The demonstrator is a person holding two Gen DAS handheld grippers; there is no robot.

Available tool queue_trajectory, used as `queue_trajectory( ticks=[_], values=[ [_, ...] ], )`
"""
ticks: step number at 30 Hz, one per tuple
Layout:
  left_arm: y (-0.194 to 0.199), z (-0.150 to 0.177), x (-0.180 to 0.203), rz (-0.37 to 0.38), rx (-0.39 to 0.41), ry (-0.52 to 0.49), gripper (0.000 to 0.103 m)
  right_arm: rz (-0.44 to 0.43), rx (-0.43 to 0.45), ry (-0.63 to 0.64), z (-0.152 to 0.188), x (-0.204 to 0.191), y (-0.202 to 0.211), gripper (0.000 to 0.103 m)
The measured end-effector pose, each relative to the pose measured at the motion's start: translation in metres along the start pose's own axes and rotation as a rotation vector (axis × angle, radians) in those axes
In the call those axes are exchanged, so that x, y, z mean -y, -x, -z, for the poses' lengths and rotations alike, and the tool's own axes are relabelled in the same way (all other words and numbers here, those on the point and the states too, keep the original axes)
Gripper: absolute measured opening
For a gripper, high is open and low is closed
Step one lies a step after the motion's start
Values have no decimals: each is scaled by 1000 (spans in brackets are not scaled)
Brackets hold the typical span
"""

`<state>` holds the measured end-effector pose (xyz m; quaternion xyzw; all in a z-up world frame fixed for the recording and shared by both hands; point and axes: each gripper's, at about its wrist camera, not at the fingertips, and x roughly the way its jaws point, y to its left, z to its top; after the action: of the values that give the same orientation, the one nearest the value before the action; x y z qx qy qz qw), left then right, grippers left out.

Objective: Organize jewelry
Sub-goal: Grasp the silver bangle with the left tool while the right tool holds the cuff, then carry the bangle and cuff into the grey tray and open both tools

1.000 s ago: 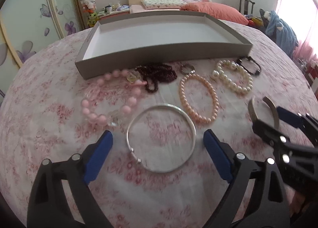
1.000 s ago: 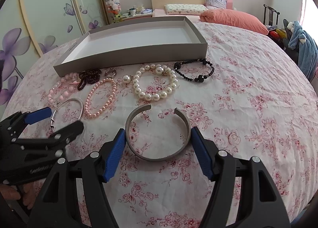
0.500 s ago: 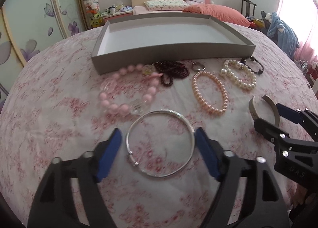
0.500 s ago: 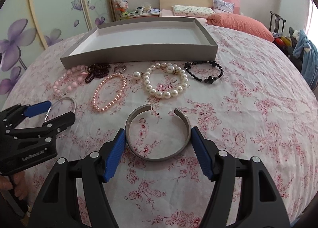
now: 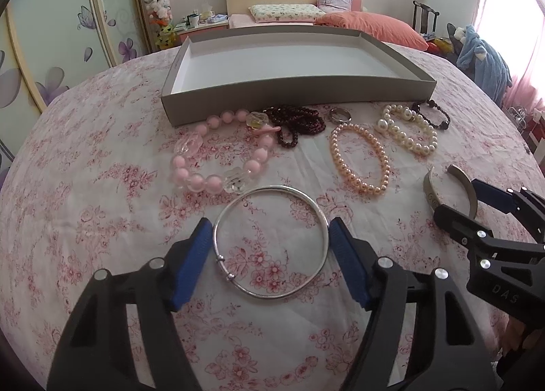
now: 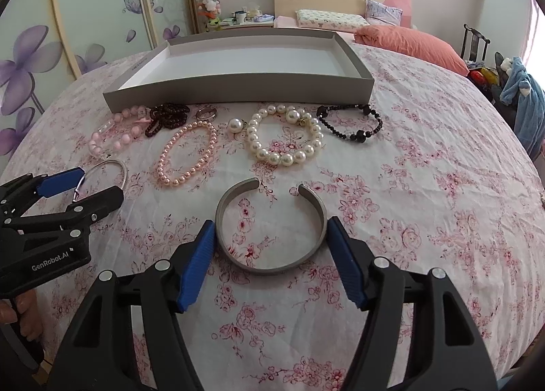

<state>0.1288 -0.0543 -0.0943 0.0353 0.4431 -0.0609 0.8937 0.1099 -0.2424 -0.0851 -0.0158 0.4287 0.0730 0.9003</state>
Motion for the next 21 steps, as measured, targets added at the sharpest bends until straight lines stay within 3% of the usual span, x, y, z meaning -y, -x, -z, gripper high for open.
queue_trajectory(
  ticks=[9, 21],
  values=[
    [18, 8, -8, 17, 40, 31, 68, -57, 43, -35, 4, 7, 14, 66],
    [79, -1, -9, 3, 260, 32, 68, -66, 252, -26, -13, 3, 60, 66]
  ],
)
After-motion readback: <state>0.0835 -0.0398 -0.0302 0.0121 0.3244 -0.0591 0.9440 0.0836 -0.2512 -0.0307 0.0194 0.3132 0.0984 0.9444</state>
